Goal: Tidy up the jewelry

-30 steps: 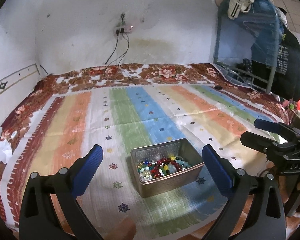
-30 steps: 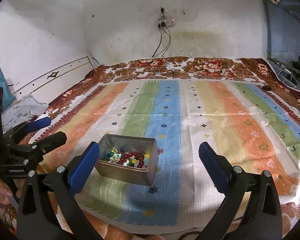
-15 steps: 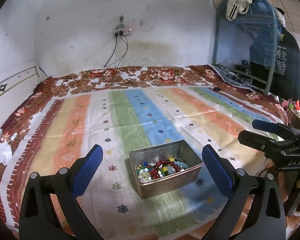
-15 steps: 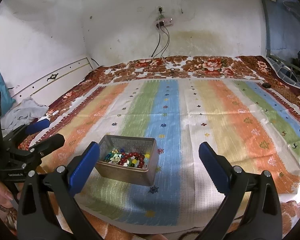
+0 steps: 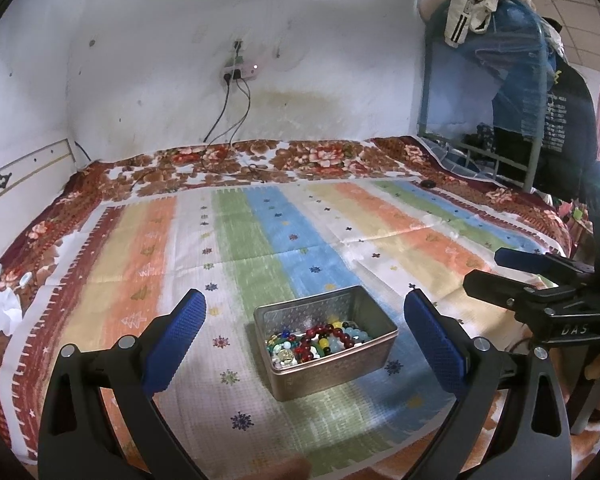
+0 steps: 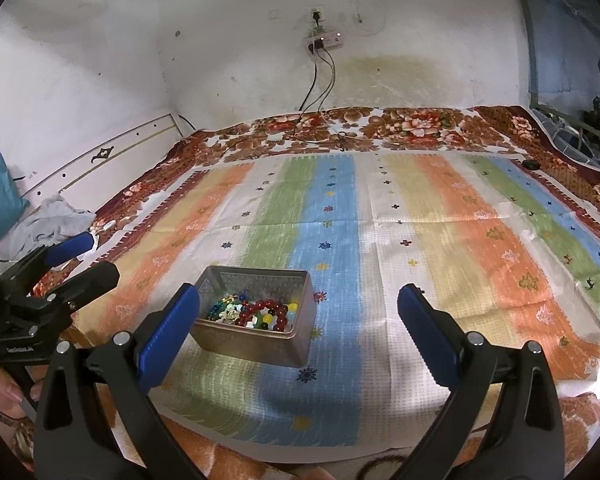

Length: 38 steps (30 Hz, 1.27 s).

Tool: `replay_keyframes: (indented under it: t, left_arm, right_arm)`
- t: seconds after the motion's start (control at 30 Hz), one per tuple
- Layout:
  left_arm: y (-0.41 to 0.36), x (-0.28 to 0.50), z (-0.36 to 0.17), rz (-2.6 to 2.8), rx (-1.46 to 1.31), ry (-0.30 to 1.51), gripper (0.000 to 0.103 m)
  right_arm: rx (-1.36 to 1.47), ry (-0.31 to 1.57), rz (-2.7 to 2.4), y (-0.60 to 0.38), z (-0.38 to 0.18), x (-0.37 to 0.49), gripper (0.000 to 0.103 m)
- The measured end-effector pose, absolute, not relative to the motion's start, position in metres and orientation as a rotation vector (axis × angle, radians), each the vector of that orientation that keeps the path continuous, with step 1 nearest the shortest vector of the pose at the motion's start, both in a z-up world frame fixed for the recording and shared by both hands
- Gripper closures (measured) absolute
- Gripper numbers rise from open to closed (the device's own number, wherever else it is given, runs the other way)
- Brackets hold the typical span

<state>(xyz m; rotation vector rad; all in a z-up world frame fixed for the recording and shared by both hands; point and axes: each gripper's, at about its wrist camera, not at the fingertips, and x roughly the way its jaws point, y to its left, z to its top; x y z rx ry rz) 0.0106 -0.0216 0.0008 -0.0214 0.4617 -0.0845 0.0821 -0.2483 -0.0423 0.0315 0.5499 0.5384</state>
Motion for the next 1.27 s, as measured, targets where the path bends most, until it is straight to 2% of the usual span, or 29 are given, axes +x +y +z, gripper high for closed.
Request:
replay_keyframes:
  t: [1.27]
  left_arm:
    - [-0.0131, 0.0085, 0.0059, -0.064, -0.033, 0.445, 0.006]
  right_arm:
    - [0.019, 0.56, 0.537, -0.246, -0.0441, 0.0824, 0.005]
